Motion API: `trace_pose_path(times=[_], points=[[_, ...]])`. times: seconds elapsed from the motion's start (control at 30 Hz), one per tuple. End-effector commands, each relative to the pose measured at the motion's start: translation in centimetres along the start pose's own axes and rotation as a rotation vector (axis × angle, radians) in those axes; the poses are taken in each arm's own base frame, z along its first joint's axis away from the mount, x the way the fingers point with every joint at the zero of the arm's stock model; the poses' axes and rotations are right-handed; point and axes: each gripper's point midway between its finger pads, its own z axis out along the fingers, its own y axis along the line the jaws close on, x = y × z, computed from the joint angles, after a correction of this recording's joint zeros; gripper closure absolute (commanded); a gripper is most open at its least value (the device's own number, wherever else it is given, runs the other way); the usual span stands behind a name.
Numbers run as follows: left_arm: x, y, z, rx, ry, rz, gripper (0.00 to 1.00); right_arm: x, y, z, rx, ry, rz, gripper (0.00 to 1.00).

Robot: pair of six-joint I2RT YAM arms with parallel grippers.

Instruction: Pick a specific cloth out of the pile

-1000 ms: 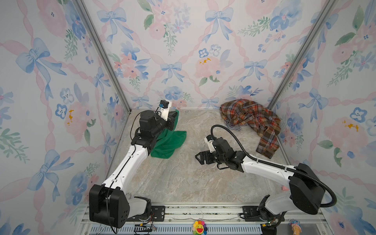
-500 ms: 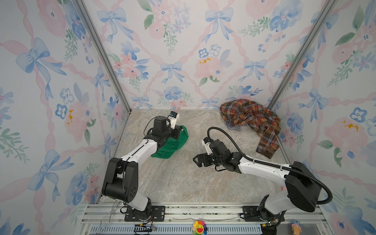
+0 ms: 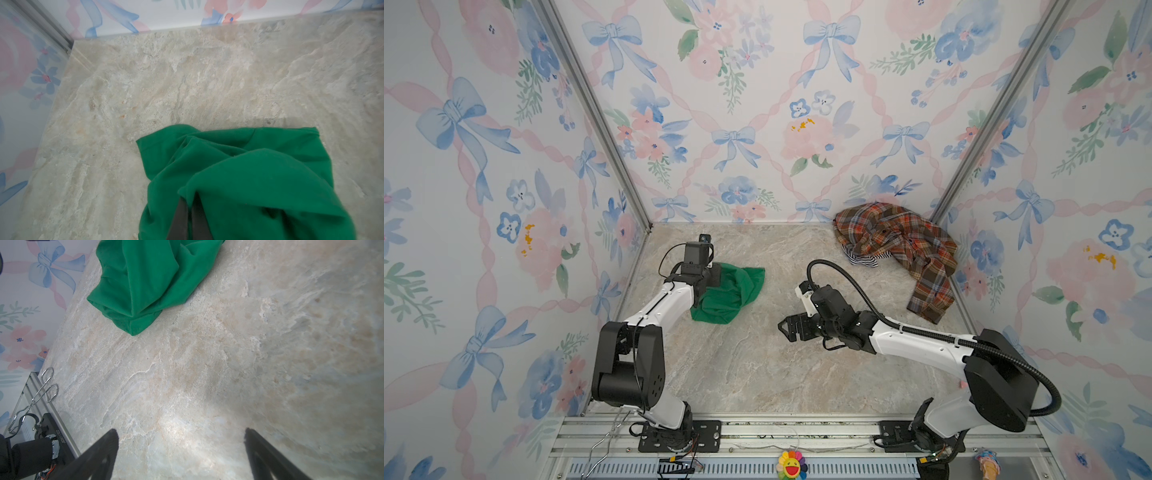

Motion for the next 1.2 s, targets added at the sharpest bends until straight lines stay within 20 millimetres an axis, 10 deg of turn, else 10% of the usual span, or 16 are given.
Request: trace_pose_path(times=[0.0, 0.1, 0.37, 0.6, 0.83, 1.17], points=[[2.9, 0.6, 2.0, 0.017, 0.135, -0.054, 1.0, -0.7, 1.2, 0.2, -0.03, -0.01, -0.006, 0.03], [2.3, 0.0, 2.4, 0.076, 0.137, -0.085, 0.99, -0.8, 1.3, -0.1, -0.026, -0.015, -0.008, 0.03], [-1.6, -2.4, -4.0, -0.043, -0.046, 0.195, 0.02, -1.0, 0.6, -1.4, 0.003, -0.04, -0.013, 0.03], [-0.9, -8.7, -7.5, -0.026, -0.116, 0.504, 0.02, -1.5, 0.3, -2.0, 0.006, -0.047, -0.017, 0.03], [2.7, -12.2, -4.2, -0.088, -0.007, 0.763, 0.02, -1.4, 0.1, -2.7, -0.009, -0.076, -0.01, 0.03], [3.2, -14.1, 0.4, -0.157, 0.055, 0.708, 0.09, -0.6, -1.8, -4.0, 0.027, -0.083, 0.006, 0.03]])
